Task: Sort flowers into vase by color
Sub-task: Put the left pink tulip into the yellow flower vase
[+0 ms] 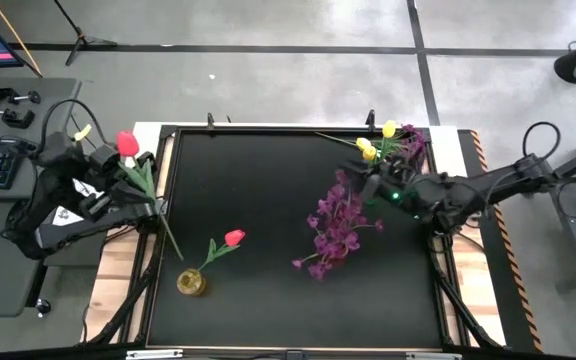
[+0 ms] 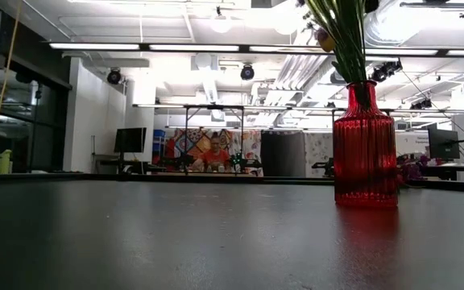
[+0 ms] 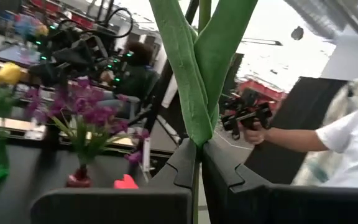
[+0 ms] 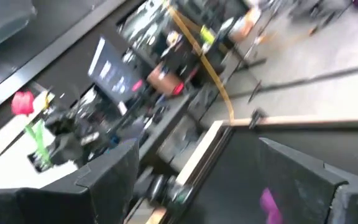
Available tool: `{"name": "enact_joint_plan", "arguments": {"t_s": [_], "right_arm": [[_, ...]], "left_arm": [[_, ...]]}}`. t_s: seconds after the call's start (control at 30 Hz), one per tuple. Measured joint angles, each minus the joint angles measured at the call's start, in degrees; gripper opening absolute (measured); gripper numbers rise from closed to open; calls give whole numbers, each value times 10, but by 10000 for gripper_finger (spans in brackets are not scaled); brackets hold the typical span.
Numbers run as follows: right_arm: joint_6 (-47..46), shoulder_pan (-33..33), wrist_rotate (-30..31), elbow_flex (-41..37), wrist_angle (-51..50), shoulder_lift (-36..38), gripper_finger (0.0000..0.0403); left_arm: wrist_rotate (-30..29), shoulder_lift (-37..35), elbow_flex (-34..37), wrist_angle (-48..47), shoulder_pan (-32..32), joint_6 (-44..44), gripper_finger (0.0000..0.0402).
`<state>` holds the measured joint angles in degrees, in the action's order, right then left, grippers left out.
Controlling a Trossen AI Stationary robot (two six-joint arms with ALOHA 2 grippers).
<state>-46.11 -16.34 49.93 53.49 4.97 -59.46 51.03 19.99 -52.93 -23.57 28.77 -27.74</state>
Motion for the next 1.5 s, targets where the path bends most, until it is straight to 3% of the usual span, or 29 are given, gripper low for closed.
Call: {"name": "enact_joint_plan", "arguments": {"t_s": [0.27,0.5,0.7,0.83,1.1,1.33,1.5], "right_arm": [[104,3,97,0,0,88,312],[120,2,98,0,-23,131,312],[95,2,96,0,-67,133,312],[64,2,97,0,-87,132,312],[44,2,97,0,-91,132,312],[45,2,97,0,-97,132,312],[45,2,97,0,-100,132,312]], "left_arm": [[-4,-1,54,13,0,-6,0],[50,-34,74,6,-14,-46,0],[-10,-101,81,-30,-18,-32,0],[-42,-118,129,49,-18,-29,0],[-42,-101,227,283,-24,-121,0],[-83,-122,228,328,-50,-162,0],[-135,-123,228,325,-75,-139,0]]}}
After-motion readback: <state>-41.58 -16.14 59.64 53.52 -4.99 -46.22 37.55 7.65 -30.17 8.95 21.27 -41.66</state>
